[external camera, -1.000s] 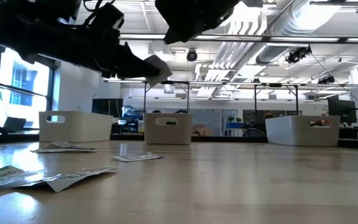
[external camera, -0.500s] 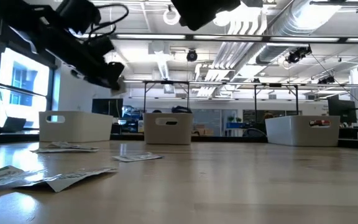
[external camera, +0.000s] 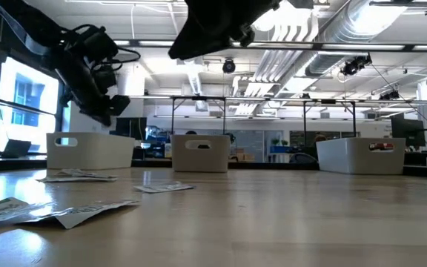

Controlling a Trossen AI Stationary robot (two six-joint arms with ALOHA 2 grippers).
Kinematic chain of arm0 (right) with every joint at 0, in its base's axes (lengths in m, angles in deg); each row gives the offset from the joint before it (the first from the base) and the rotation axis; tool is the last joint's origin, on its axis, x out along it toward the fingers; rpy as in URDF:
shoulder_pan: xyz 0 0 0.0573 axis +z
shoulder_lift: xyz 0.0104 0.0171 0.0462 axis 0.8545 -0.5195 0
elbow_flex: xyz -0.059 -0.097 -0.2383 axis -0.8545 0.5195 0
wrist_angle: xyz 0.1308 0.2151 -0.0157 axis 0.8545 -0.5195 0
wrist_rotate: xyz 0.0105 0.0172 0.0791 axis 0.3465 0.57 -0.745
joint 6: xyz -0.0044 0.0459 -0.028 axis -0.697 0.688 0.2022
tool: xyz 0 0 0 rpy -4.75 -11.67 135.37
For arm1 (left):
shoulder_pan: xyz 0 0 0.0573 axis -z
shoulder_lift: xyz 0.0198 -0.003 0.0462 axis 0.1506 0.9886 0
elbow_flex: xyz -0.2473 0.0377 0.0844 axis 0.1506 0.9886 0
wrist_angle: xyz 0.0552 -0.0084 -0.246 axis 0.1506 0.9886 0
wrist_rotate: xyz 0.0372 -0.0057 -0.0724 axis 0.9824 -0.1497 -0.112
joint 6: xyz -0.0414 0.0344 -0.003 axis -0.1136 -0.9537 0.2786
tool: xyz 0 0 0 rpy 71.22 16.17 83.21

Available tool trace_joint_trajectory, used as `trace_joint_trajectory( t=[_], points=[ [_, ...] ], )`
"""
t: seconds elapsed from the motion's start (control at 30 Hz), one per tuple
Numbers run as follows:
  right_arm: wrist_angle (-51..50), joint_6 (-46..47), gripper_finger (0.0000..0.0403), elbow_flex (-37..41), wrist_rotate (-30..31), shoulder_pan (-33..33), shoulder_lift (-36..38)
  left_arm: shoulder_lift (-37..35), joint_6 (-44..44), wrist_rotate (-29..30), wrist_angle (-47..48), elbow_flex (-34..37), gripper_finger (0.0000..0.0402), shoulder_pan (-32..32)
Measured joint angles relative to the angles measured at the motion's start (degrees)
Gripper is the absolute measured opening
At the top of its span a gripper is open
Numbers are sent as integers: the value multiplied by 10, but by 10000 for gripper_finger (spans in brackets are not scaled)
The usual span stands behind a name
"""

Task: Pick & Place First Aid Supplies
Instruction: Put the blue pad into the white bin

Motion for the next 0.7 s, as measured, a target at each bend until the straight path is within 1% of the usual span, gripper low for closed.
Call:
trace_joint_trajectory(
  t=[0.1,0.2,0.3,0.4,0.6,0.7],
  points=[
    [4,5,119,0,-13,-10,0,16,10,-8,45,-15,0,-8],
    [6,4,120,0,-23,-12,0,47,14,-22,68,-24,0,-15],
    [15,3,128,0,-35,-10,-4,91,14,-16,69,-34,0,-16],
    [15,4,144,0,-41,-7,-12,128,13,26,68,-50,0,-16],
    [15,14,174,0,-42,-3,-21,174,9,28,69,-74,0,-15],
    [15,22,181,0,-43,-2,-21,178,9,9,78,-78,3,-15]
  ],
)
